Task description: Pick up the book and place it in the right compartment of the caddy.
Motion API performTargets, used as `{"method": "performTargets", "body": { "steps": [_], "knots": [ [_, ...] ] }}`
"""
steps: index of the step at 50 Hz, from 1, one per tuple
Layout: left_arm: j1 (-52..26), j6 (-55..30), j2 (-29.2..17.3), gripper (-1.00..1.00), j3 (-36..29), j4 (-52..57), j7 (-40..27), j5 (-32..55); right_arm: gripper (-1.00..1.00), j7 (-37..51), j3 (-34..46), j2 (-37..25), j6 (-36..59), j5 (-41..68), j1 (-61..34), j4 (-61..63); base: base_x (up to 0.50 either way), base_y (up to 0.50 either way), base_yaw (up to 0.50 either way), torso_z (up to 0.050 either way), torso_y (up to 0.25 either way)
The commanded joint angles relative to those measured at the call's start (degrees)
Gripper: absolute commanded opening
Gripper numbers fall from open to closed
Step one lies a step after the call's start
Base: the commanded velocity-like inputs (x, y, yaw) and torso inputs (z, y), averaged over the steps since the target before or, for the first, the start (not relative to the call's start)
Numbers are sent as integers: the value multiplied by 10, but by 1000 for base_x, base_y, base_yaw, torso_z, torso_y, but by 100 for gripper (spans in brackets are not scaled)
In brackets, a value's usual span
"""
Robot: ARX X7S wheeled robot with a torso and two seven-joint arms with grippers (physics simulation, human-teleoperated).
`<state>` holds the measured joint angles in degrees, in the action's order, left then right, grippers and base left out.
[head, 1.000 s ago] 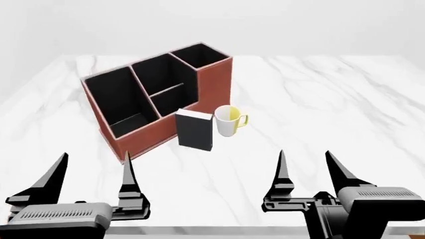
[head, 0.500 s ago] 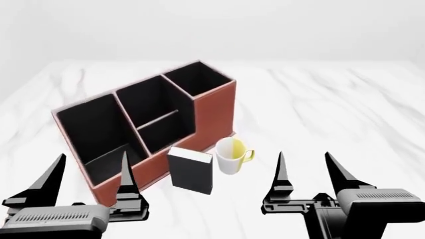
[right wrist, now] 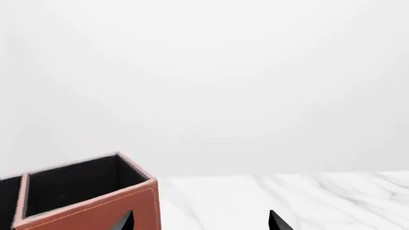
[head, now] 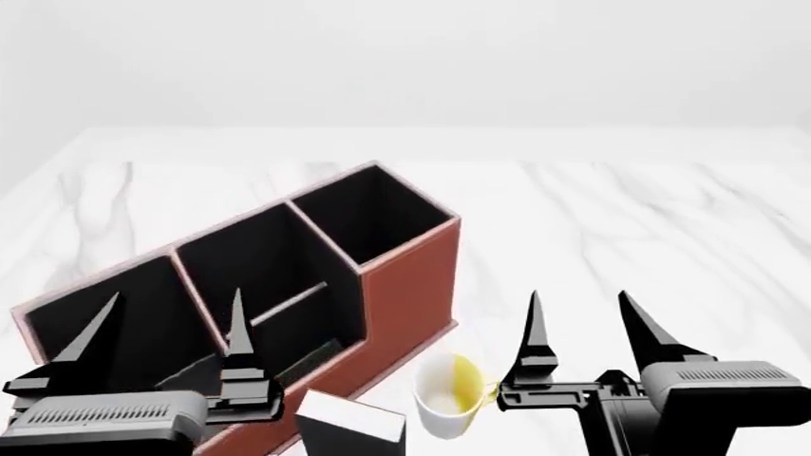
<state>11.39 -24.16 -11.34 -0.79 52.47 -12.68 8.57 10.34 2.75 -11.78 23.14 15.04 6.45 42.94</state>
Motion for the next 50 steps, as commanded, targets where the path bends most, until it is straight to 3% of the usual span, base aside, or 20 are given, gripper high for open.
{"method": "performTargets", "body": {
  "steps": [1, 8, 24, 31, 50],
  "knots": [
    [-1, 0, -4, 100, -2, -2, -6, 4, 100, 2, 2, -2, -10, 5, 2, -4, 500, 0, 0, 0, 0],
    [-1, 1, -6, 100, -5, -3, -9, 6, 100, 1, 3, -6, -12, 10, 4, -3, 0, -36, 0, 0, 2],
    [-1, 4, -12, 100, -9, -3, -15, 9, 100, 8, 3, -9, -18, 20, 3, -5, 0, -497, 0, 0, 0],
    [-1, 5, -15, 100, -10, -3, -18, 11, 100, 22, 4, -11, -5, 22, -1, -5, 0, 0, 0, 0, 0],
    [2, 9, -22, 100, -18, -3, -25, 12, 100, 31, 23, -25, -15, 8, 1, -13, 0, 0, 485, 0, 0]
  ]
}}
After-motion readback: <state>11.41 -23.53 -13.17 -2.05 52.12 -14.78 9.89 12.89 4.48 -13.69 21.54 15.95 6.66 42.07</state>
